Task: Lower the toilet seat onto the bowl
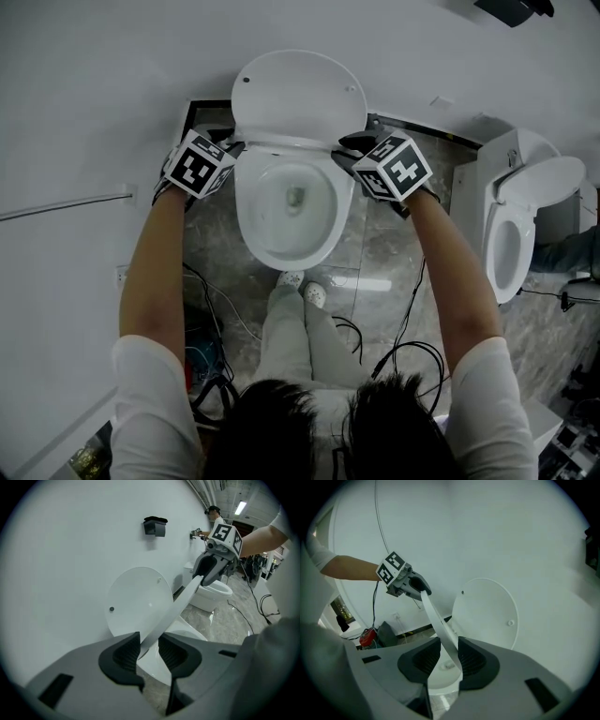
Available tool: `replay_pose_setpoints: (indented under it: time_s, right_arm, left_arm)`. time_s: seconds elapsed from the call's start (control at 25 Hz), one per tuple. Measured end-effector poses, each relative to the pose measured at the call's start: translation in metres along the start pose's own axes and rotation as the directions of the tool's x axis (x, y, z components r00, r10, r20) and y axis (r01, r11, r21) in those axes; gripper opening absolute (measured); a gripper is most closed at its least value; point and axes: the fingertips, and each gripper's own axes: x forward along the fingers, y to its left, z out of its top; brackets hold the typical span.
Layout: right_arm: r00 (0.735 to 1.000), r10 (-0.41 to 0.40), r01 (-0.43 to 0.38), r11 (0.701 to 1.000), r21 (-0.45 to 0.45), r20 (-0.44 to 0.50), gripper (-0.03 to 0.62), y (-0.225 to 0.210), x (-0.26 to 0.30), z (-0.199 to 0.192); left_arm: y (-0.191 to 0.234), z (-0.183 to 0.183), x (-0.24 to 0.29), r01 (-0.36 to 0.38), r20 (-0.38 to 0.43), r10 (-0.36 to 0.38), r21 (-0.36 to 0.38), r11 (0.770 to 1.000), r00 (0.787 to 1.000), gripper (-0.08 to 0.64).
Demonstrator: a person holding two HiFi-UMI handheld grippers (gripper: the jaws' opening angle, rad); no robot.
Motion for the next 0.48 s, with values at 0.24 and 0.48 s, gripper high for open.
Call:
replay_pose_setpoints:
  time_s: [0.24,0.48]
  right_arm:
    - [1.000,0.013,-0.013,1.000,-0.003,0.006,0.138,0.0097,0.0004,-0.0074]
    - [1.000,-0.022,0.022,0.999,0.035,0.022,0.146,0.0071,0.0006,-0.0046]
  left_arm:
    - [-0.0086,-0.0089,-0.0020,0.031,-0.038,-0.029,0.047,0.998,0.999,0.126]
    - [-0.0062,-0.0073,-0.0025,0.088,-0.028,-0.086,0.073,0.993,0.996,0.127]
